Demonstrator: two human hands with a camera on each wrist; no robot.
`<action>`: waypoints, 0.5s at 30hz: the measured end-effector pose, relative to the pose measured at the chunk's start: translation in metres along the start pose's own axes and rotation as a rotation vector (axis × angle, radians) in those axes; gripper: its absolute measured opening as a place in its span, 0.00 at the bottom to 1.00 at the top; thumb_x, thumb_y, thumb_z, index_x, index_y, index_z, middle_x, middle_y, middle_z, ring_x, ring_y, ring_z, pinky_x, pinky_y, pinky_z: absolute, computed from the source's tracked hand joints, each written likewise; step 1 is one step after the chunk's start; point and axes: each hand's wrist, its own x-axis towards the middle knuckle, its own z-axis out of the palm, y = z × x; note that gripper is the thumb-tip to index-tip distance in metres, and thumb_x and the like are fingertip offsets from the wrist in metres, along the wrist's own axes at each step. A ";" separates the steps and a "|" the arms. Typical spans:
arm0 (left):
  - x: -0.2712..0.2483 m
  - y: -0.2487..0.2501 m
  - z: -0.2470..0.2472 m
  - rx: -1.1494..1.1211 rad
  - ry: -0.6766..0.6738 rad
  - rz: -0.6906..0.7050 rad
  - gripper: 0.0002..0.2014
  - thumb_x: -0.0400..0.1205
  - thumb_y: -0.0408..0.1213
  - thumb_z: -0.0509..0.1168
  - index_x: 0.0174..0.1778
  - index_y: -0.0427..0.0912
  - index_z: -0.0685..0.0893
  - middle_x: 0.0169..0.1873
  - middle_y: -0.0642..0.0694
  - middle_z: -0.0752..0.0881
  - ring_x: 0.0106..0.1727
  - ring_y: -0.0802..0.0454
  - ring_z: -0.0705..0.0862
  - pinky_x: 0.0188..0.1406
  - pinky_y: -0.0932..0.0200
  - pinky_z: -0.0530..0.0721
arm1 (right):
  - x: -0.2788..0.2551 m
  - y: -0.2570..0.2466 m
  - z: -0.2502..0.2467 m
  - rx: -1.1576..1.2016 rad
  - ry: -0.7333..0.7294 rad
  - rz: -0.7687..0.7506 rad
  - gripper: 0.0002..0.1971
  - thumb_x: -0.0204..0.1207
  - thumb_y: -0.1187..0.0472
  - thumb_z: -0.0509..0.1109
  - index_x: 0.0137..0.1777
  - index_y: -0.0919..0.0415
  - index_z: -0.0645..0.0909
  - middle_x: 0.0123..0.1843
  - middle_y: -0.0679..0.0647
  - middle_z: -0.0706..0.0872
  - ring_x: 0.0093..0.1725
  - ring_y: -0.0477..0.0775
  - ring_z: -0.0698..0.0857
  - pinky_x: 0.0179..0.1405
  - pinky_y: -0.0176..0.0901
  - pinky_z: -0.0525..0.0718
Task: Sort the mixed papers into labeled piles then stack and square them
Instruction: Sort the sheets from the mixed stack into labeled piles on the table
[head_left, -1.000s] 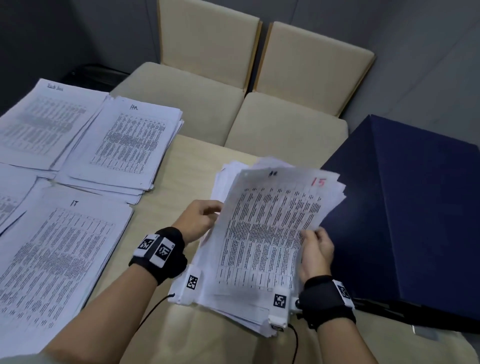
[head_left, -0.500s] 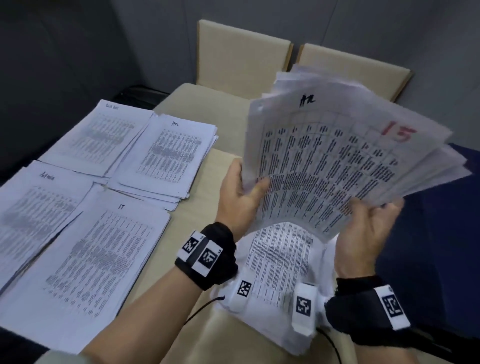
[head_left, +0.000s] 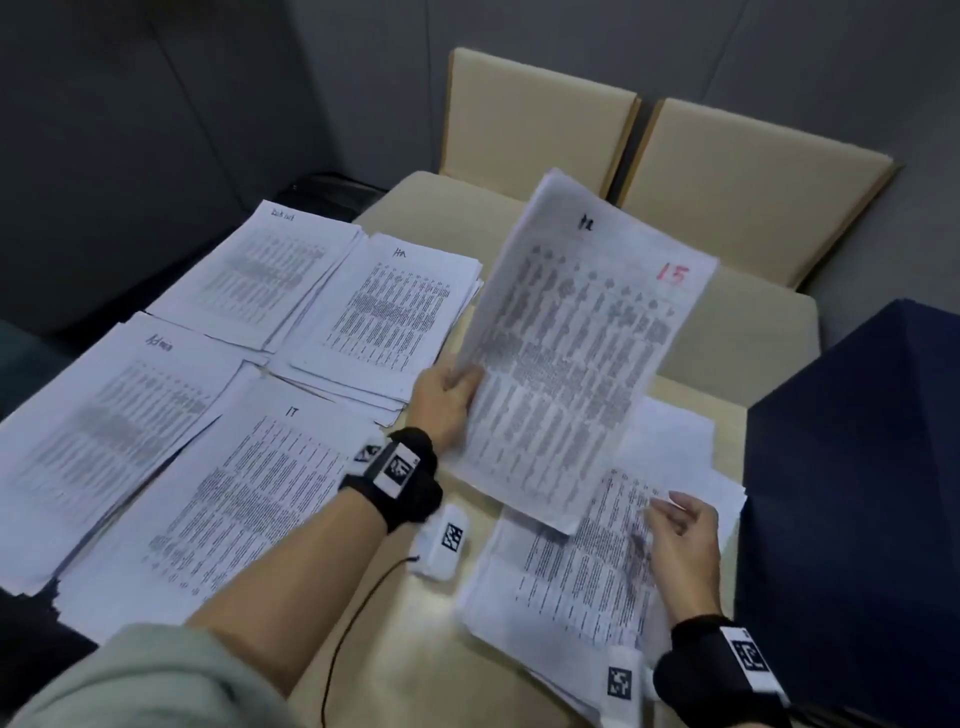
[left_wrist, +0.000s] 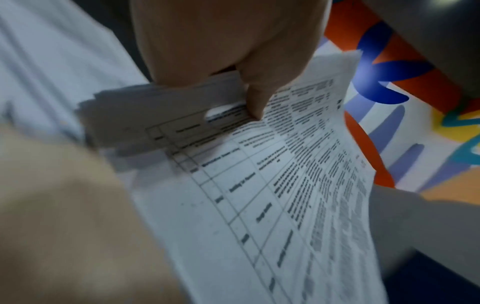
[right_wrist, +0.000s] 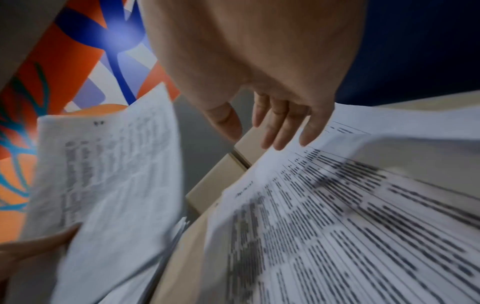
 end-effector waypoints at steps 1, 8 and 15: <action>0.021 0.003 -0.020 0.027 0.022 -0.005 0.08 0.86 0.37 0.65 0.45 0.38 0.85 0.38 0.42 0.88 0.38 0.48 0.85 0.44 0.52 0.84 | 0.001 0.004 0.002 -0.030 0.027 0.029 0.15 0.82 0.66 0.68 0.67 0.62 0.72 0.58 0.56 0.83 0.58 0.55 0.82 0.53 0.41 0.75; 0.160 0.011 -0.146 0.483 0.129 -0.148 0.09 0.85 0.37 0.64 0.46 0.35 0.83 0.37 0.37 0.79 0.39 0.44 0.78 0.39 0.53 0.74 | 0.002 0.034 0.015 -0.469 0.167 0.124 0.19 0.70 0.63 0.77 0.61 0.66 0.81 0.59 0.68 0.82 0.62 0.68 0.80 0.65 0.57 0.78; 0.225 -0.017 -0.176 0.772 0.071 -0.286 0.15 0.85 0.32 0.61 0.62 0.25 0.83 0.52 0.30 0.85 0.55 0.35 0.83 0.57 0.47 0.80 | 0.015 0.032 0.026 -0.739 0.232 0.205 0.39 0.65 0.46 0.84 0.67 0.72 0.78 0.67 0.76 0.77 0.74 0.71 0.68 0.77 0.64 0.65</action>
